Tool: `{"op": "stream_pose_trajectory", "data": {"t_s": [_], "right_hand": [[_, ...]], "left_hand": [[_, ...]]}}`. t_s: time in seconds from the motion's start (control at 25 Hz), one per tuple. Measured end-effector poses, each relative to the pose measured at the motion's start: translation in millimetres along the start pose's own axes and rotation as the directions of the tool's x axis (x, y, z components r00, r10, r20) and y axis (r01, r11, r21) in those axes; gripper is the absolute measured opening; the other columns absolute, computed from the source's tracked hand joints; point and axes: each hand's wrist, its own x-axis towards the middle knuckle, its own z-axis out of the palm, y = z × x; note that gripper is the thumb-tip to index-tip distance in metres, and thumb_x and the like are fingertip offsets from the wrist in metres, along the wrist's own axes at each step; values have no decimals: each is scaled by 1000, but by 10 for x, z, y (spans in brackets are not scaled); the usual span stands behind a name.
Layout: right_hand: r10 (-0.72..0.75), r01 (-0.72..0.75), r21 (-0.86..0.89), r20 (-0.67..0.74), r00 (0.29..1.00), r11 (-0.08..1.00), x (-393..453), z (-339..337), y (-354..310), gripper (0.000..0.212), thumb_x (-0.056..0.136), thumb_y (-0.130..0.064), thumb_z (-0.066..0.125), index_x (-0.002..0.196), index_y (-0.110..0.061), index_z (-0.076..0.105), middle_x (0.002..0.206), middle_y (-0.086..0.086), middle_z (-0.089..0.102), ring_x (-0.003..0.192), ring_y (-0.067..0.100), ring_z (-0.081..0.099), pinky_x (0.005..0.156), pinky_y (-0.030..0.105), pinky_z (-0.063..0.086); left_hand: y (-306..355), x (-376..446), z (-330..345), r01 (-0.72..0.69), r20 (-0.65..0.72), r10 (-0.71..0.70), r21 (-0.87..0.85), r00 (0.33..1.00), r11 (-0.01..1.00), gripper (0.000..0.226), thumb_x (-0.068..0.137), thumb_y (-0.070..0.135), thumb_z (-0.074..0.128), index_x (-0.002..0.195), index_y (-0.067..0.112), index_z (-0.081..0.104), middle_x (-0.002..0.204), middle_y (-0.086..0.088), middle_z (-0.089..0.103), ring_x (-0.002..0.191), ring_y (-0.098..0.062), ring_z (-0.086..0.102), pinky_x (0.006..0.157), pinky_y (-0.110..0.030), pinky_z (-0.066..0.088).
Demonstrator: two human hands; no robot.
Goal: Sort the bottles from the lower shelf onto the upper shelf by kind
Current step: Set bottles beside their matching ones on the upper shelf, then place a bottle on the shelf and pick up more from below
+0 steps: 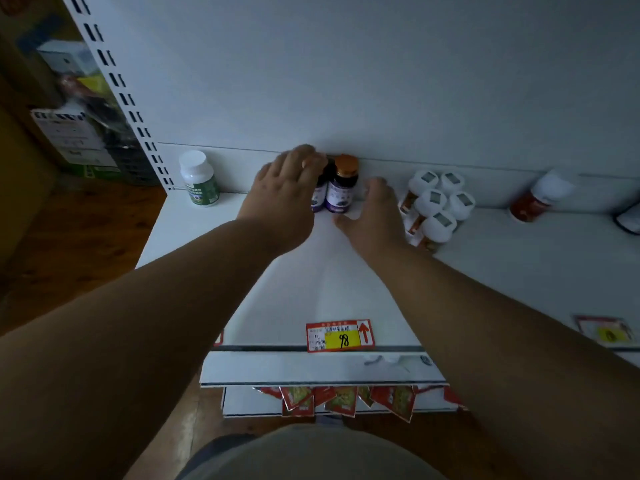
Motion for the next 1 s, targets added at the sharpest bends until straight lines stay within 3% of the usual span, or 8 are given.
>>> {"op": "stream_pose_trajectory", "data": {"t_s": [0.12, 0.24, 0.44, 0.64, 0.8, 1.0], "right_hand": [[4, -5, -85, -18, 1000, 996, -443, -156, -188, 62, 82, -34, 77, 131, -12, 44, 130, 11, 50, 114, 25, 55, 91, 33, 48], [21, -26, -57, -95, 995, 998, -1034, -288, -382, 54, 86, -33, 73, 130, -12, 49, 130, 10, 53, 115, 23, 56, 93, 34, 48], [56, -48, 49, -177, 983, 998, -1900, -568, -649, 34, 88, -33, 70, 114, -19, 53, 111, -3, 60, 98, 10, 59, 82, 23, 47], [44, -12, 156, -205, 978, 988, -2514, -801, -611, 22, 92, -33, 66, 104, -20, 54, 90, -6, 62, 83, 7, 59, 75, 28, 52], [125, -108, 129, -136, 983, 986, -2978, -836, -137, 25, 91, -35, 67, 110, -22, 57, 101, -12, 55, 93, 4, 55, 79, 20, 48], [169, -156, 173, -67, 983, 972, -3226, -755, 602, 34, 96, -40, 58, 124, -20, 55, 126, -3, 56, 111, 6, 55, 90, 28, 50]], "left_hand": [[50, -324, -20, -18, -60, 11, -110, 998, 994, 62, 78, 7, 58, 138, 8, 45, 142, -13, 44, 131, -34, 40, 110, -45, 33], [120, -815, -14, -130, 0, 133, -222, 991, 966, 56, 80, 8, 63, 135, 7, 49, 135, -15, 51, 124, -35, 48, 105, -45, 39], [234, -1421, -118, -211, 108, 259, -332, 960, 920, 53, 84, 11, 63, 135, 11, 48, 131, -13, 54, 118, -33, 51, 100, -45, 42], [498, -1947, -173, -299, 129, 359, -339, 924, 892, 47, 86, 16, 61, 131, 16, 49, 123, -7, 61, 108, -28, 56, 92, -41, 46], [855, -2226, 91, -167, 231, 248, -323, 941, 932, 49, 90, 25, 59, 138, 23, 45, 131, -2, 57, 118, -23, 53, 100, -41, 46], [1401, -2545, 769, -142, 407, 224, -222, 886, 965, 58, 90, 32, 62, 142, 20, 41, 144, -5, 47, 127, -29, 46, 104, -44, 40]]}}
